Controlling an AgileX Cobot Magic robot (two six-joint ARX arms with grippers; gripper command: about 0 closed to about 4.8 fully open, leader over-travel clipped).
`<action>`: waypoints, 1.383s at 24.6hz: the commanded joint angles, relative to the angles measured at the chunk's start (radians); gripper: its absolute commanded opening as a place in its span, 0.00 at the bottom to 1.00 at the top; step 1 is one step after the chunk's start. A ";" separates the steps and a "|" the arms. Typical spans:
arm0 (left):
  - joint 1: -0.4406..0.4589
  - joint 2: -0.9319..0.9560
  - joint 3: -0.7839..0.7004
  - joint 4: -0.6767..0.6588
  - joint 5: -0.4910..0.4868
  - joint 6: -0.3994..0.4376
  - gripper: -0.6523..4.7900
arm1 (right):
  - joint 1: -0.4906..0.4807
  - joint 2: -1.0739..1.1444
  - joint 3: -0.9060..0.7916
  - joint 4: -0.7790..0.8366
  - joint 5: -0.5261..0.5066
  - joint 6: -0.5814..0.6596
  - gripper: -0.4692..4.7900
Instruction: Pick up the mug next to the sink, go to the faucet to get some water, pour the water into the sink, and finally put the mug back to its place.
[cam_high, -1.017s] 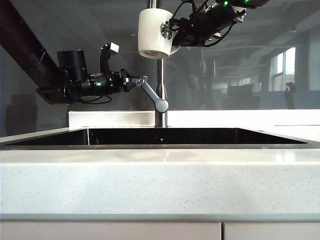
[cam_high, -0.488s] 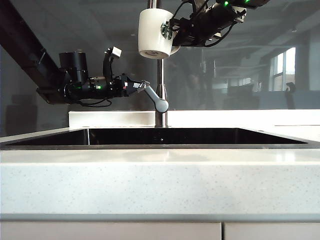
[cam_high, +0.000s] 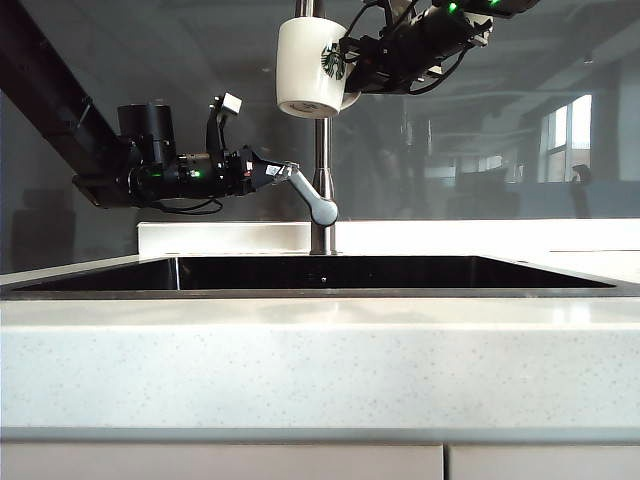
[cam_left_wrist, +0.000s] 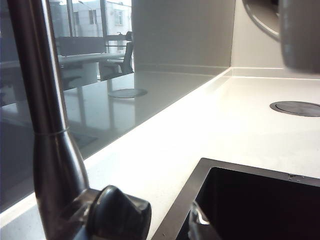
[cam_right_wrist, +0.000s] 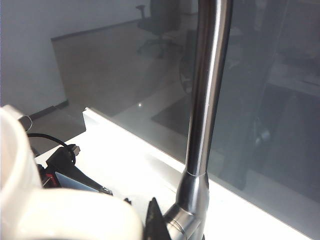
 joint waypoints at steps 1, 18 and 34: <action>-0.006 -0.007 0.002 0.011 0.039 -0.005 0.55 | 0.003 -0.018 0.016 0.049 -0.009 0.016 0.08; -0.006 -0.007 0.002 0.037 0.008 -0.007 0.55 | 0.003 -0.018 0.016 0.049 -0.009 0.016 0.08; -0.007 -0.007 0.002 0.055 -0.255 0.019 0.56 | 0.003 -0.018 0.016 0.048 -0.013 0.016 0.08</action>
